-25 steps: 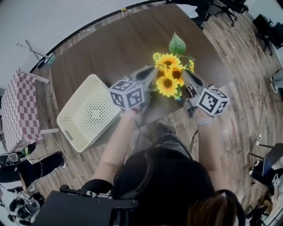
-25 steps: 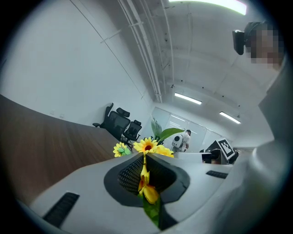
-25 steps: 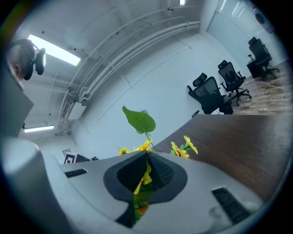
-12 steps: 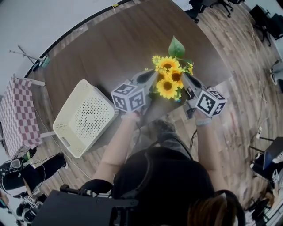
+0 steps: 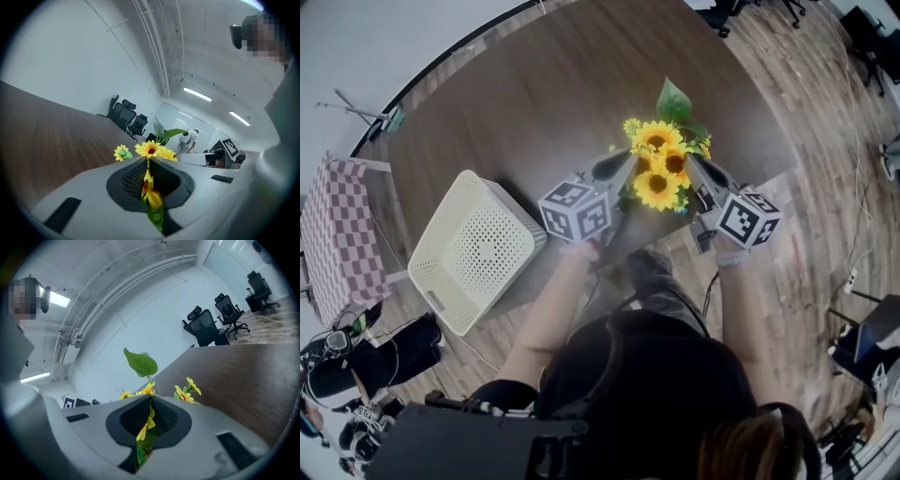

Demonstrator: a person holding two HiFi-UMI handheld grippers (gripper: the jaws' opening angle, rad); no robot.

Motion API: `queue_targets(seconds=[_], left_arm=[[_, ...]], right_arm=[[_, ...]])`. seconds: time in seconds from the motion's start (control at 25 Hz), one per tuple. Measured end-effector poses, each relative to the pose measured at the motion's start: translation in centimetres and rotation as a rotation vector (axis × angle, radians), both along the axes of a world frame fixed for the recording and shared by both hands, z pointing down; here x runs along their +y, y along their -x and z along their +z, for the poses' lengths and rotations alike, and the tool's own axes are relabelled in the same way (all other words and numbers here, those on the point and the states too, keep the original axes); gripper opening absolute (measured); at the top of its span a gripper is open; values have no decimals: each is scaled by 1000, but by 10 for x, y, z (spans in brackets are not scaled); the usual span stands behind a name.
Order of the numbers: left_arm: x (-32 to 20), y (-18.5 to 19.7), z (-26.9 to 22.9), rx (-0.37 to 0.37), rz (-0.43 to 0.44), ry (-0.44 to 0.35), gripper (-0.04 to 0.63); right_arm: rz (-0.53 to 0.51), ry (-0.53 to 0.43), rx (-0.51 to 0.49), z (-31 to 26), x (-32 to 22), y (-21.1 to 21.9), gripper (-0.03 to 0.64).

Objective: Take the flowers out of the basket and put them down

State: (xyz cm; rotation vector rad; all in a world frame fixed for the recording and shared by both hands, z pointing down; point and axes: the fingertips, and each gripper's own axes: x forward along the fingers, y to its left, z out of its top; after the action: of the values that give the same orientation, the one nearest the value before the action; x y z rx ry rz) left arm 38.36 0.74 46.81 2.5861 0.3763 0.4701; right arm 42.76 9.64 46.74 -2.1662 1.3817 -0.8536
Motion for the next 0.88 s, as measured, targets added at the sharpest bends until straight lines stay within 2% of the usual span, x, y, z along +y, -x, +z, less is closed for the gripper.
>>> queue_targets(seconds=[0.64,0.88], left_arm=[[0,-8,3,20,-6,15,15],[-1,-7,6,25,-5,12,17]], right_arm=[[0,-15,-29,13,1,-11,2],[-1,29,14,19,-1,-12,3]])
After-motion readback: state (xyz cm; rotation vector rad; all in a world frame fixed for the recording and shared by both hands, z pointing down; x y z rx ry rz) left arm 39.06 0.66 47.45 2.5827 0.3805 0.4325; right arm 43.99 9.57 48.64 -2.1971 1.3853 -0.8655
